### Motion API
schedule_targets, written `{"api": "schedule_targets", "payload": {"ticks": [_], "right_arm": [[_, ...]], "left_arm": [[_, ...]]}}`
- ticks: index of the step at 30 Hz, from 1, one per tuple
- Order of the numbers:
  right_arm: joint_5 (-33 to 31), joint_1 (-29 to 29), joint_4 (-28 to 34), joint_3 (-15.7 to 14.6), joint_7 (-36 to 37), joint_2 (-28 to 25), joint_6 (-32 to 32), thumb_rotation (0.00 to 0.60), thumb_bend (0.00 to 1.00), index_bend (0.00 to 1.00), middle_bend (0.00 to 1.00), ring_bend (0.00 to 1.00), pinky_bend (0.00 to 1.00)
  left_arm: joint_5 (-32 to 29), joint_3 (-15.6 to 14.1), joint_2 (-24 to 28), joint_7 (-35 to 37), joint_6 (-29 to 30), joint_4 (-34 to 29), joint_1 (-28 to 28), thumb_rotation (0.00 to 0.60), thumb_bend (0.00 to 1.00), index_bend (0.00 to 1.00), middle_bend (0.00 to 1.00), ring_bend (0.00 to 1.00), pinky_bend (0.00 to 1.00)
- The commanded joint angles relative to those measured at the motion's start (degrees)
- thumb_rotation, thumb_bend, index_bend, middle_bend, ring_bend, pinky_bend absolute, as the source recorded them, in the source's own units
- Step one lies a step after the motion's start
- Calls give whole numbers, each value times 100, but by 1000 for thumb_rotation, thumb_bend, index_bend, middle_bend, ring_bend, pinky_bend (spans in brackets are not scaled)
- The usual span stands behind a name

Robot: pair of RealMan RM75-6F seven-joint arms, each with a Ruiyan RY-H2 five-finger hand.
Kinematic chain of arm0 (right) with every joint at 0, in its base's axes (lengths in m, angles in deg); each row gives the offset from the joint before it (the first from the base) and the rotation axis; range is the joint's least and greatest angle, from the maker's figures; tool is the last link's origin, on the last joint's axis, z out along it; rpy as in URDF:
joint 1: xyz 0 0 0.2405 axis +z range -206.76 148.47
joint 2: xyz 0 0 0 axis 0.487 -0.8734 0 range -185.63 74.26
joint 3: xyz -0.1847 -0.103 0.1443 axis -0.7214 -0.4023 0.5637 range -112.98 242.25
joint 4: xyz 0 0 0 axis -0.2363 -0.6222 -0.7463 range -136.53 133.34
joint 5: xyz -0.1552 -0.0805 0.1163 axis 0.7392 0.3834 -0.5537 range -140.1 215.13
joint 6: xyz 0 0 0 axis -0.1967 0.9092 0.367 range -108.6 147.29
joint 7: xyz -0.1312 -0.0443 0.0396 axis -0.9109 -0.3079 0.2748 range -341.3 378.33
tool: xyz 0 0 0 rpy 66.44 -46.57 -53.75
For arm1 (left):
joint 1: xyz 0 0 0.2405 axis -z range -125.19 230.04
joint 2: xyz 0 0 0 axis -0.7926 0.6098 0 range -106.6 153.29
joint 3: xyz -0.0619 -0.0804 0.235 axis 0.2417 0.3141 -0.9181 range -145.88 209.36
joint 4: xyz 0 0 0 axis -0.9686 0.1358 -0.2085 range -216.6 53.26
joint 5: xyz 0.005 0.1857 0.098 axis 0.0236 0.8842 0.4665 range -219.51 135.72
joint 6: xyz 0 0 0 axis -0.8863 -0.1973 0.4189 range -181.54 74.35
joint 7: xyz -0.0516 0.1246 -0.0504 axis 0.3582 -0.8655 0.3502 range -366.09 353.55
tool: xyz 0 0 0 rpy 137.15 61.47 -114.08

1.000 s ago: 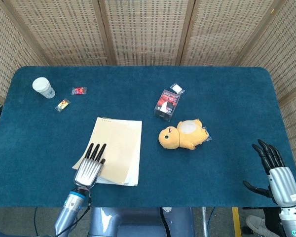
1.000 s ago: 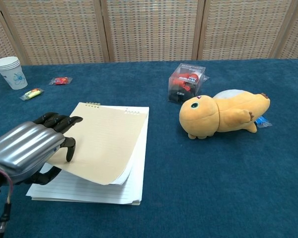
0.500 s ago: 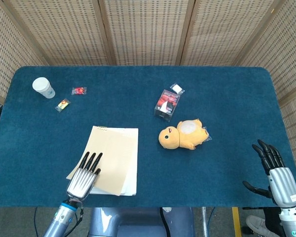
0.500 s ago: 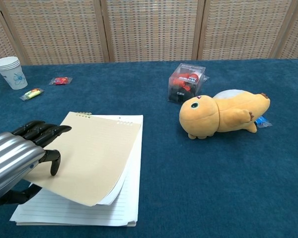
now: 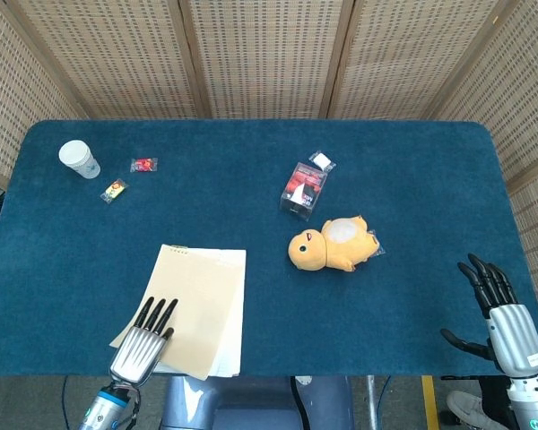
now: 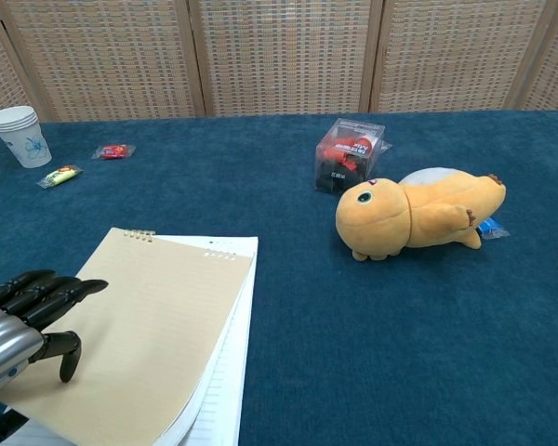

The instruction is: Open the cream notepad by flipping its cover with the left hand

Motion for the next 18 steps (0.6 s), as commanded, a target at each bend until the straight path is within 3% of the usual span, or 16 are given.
{"api": "schedule_targets", "payload": {"ticks": [1, 9, 18], "right_arm": [[5, -3, 2, -1, -1, 1, 6, 600, 0, 9, 0, 0, 0], [15, -9, 5, -5, -32, 8, 12, 600, 0, 9, 0, 0, 0], [24, -18, 2, -5, -42, 16, 30, 600, 0, 9, 0, 0, 0]], "left_arm": [[188, -94, 91, 85, 97, -46, -123, 600, 577, 803, 0, 0, 0], [570, -231, 293, 114, 251, -132, -362, 600, 576, 802, 0, 0, 0], [695, 355, 484, 23, 234, -523, -210, 600, 579, 804, 0, 0, 0]]}}
